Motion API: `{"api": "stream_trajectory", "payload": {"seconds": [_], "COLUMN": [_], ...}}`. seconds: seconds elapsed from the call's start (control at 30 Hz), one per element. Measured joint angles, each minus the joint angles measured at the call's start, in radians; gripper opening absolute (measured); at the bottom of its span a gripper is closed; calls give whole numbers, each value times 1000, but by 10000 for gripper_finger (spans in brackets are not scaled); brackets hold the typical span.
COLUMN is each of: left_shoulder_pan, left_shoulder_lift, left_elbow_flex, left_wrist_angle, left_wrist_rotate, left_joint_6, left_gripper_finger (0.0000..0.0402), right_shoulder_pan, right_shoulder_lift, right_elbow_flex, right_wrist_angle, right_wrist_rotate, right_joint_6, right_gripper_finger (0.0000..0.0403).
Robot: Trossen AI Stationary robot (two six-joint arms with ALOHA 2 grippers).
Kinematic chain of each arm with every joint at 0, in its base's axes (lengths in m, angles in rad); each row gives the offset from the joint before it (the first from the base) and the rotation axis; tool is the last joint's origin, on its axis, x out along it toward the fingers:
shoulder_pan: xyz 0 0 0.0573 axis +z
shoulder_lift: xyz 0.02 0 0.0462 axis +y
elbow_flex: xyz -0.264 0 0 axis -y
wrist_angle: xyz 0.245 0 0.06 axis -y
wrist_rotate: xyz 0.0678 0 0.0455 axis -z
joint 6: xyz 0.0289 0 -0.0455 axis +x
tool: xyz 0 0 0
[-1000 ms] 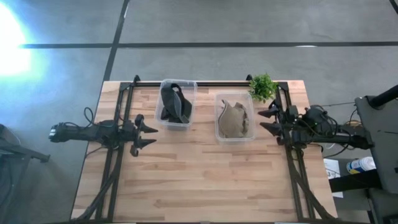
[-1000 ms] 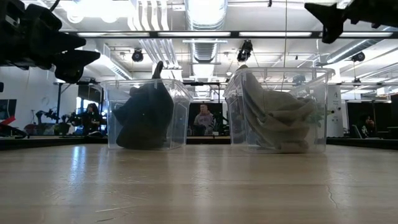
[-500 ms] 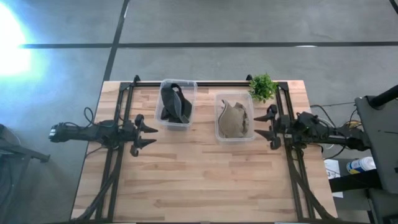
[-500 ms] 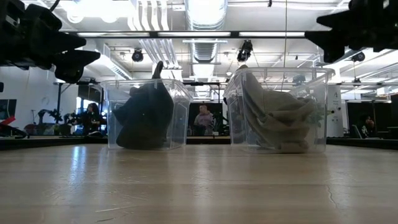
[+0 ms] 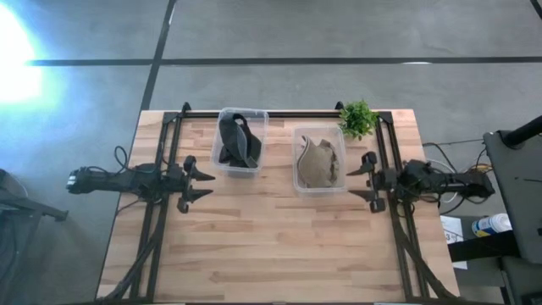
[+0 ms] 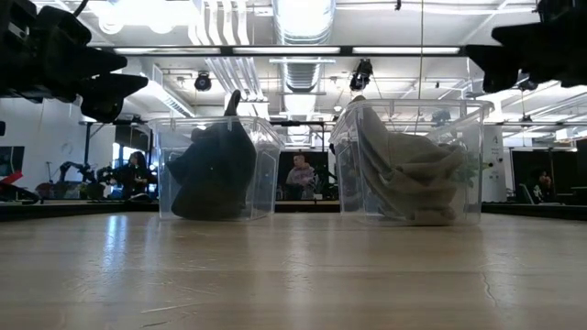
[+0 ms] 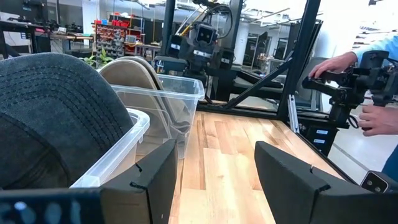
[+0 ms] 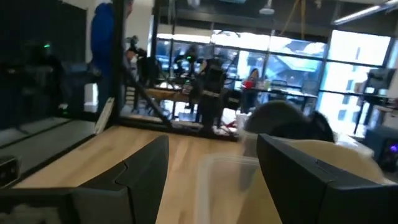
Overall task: Pick & Place hat
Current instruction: Return to Home Position
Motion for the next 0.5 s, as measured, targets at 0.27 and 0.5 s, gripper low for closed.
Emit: {"api": "stream_trajectory", "payload": {"seconds": [0.27,0.5], "left_shoulder_pan": [0,0], "left_shoulder_lift": [0,0], "left_elbow_flex": [0,-2], "left_wrist_angle": [8,18], "left_wrist_rotate": [0,0], "left_joint_6": [0,0], "left_gripper_finger": [208,208], "right_shoulder_pan": [35,34], "right_shoulder_lift": [0,0], "right_elbow_flex": [-15,-15], "right_wrist_angle": [-90,-129], "right_wrist_rotate": [0,6], "right_joint_6": [-43,4], "right_gripper_finger": [237,237]}}
